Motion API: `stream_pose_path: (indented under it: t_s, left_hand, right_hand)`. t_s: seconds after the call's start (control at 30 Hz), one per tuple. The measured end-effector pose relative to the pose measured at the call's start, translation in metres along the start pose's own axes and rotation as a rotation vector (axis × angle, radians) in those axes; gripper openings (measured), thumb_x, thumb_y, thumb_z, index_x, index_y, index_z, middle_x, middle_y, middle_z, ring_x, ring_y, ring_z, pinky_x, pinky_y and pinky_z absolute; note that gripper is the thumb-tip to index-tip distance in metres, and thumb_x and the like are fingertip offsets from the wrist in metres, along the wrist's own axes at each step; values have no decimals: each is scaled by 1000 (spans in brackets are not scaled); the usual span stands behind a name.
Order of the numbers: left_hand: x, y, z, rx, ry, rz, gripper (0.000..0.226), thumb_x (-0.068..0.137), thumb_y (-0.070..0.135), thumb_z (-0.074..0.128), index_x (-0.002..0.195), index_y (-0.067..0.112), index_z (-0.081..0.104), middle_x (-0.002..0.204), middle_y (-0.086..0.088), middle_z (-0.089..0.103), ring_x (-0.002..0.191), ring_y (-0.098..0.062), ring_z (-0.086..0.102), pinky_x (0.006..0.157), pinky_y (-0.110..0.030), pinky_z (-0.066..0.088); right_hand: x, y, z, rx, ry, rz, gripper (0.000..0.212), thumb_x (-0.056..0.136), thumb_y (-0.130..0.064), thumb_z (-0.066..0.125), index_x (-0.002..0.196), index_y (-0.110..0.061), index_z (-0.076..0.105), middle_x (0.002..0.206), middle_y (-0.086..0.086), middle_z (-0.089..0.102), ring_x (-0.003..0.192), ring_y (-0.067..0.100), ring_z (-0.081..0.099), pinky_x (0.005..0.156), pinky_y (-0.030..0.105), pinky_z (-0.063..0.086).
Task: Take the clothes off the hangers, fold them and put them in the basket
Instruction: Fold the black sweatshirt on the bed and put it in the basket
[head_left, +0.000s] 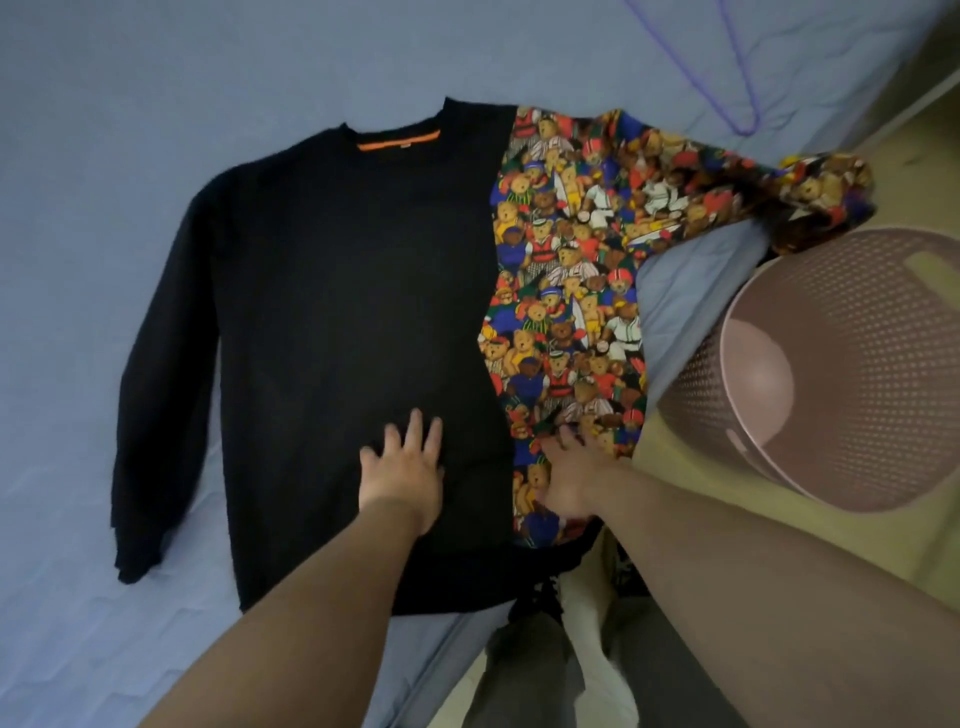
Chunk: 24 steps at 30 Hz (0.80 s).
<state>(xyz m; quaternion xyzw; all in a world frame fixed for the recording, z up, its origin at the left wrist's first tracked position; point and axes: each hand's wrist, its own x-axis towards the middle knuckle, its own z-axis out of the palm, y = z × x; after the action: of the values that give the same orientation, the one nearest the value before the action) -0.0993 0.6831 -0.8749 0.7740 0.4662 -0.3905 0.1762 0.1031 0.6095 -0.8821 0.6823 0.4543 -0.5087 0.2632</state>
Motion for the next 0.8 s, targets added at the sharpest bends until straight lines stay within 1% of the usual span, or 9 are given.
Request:
stream_pose_path:
  t_s: [0.07, 0.1, 0.17, 0.23, 0.37, 0.47, 0.57, 0.7, 0.8]
  left_hand:
    - [16, 10, -7, 65, -331, -72, 92, 97, 38, 52, 153, 25, -19, 160, -2, -27, 151, -33, -6, 111, -56, 32]
    - [22, 17, -18, 96, -412, -110, 96, 94, 31, 59, 155, 23, -14, 162, -5, -23, 150, -36, 0, 109, -57, 35]
    - [33, 41, -55, 137, -406, -95, 74, 91, 20, 62, 155, 18, 25, 159, -14, 22, 137, -38, 38, 100, -53, 44]
    - [43, 74, -92, 59, -163, 10, 41, 92, 17, 59, 132, 15, 54, 126, -9, 58, 109, -28, 60, 87, -42, 51]
    - [75, 144, -137, -42, 270, 296, 53, 91, 18, 58, 139, 16, 37, 137, -8, 42, 123, -29, 46, 92, -42, 48]
    - [104, 174, -147, -41, 2, 259, 87, 86, 17, 64, 156, 20, 12, 163, -1, 8, 147, -31, 18, 110, -50, 35]
    - [122, 199, -154, -21, -292, 117, 97, 88, 13, 62, 157, 21, -6, 163, 5, -18, 151, -31, -2, 112, -56, 28]
    - [115, 227, -172, -113, -53, 34, 61, 90, 14, 53, 147, 10, 33, 156, -9, 29, 137, -33, 36, 102, -46, 43]
    - [107, 251, -179, -487, 240, 202, 58, 82, 21, 65, 136, 19, 44, 135, -5, 47, 124, -25, 46, 101, -38, 43]
  right_hand:
    - [-2, 10, -26, 94, 144, -48, 54, 93, -44, 46, 142, -23, 39, 144, 6, 42, 133, 31, 42, 104, 48, 38]
    - [-5, 16, -40, 131, 329, -73, 43, 93, -38, 48, 132, -21, 47, 132, 7, 49, 123, 30, 49, 97, 44, 43]
    - [-11, 33, -72, 110, 660, -50, 34, 92, -30, 54, 123, -18, 50, 125, 8, 49, 115, 29, 50, 93, 42, 45]
    - [-5, 58, -108, 53, 834, 104, 41, 88, -25, 58, 127, -16, 48, 135, 12, 40, 123, 32, 41, 99, 44, 39]
    - [13, 129, -180, -53, 851, 393, 52, 92, -24, 48, 143, -19, 38, 161, 19, 7, 146, 38, 11, 115, 54, 16]
    - [21, 178, -220, -179, 829, 443, 45, 97, -27, 40, 141, -21, 44, 163, 20, -6, 149, 41, -1, 117, 60, 5]
    - [33, 222, -244, -273, 769, 480, 47, 101, -30, 30, 144, -19, 46, 164, 17, -5, 148, 40, -3, 117, 60, 0]
    - [27, 240, -256, -52, 770, 460, 41, 96, -19, 40, 133, -12, 57, 146, 18, 40, 136, 44, 33, 114, 61, 18]
    - [5, 224, -263, 70, 925, 288, 34, 94, -16, 45, 127, -10, 52, 125, 15, 57, 112, 40, 58, 93, 49, 43]
